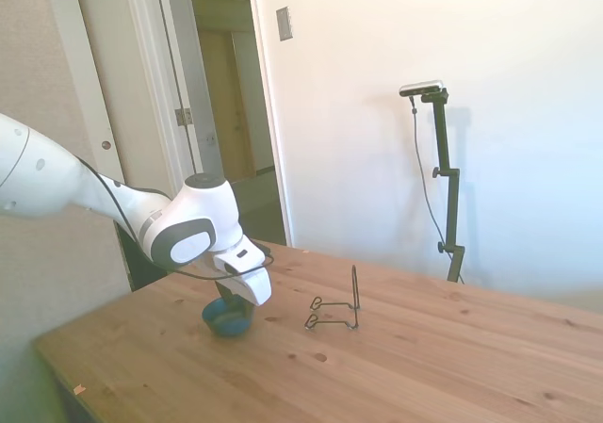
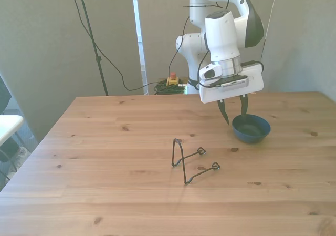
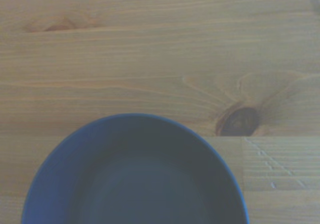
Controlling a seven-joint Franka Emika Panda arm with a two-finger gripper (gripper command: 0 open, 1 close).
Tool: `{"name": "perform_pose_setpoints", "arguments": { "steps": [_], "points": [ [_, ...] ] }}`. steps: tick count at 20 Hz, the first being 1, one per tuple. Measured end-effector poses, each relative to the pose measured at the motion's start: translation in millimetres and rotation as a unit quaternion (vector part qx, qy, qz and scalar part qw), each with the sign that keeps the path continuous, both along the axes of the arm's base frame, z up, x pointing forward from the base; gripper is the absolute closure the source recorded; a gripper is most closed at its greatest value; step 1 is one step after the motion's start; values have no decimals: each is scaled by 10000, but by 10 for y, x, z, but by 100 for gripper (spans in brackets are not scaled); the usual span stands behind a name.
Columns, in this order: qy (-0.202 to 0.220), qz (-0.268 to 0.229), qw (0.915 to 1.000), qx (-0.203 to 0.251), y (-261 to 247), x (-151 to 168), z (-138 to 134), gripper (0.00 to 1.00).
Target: Unload the bowl
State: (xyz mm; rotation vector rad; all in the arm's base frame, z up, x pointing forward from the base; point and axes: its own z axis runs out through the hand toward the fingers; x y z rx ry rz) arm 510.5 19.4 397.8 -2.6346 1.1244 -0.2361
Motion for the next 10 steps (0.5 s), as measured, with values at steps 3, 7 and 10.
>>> {"name": "perform_pose_setpoints", "arguments": {
  "steps": [3, 7, 10],
  "points": [
    [-125, 62, 9995, -290, 154, -31, 169, 0],
    [-340, 69, 9979, -552, 382, -132, 424, 0],
    [-423, 83, 9969, -652, 522, -243, 539, 0]
  ]
}}
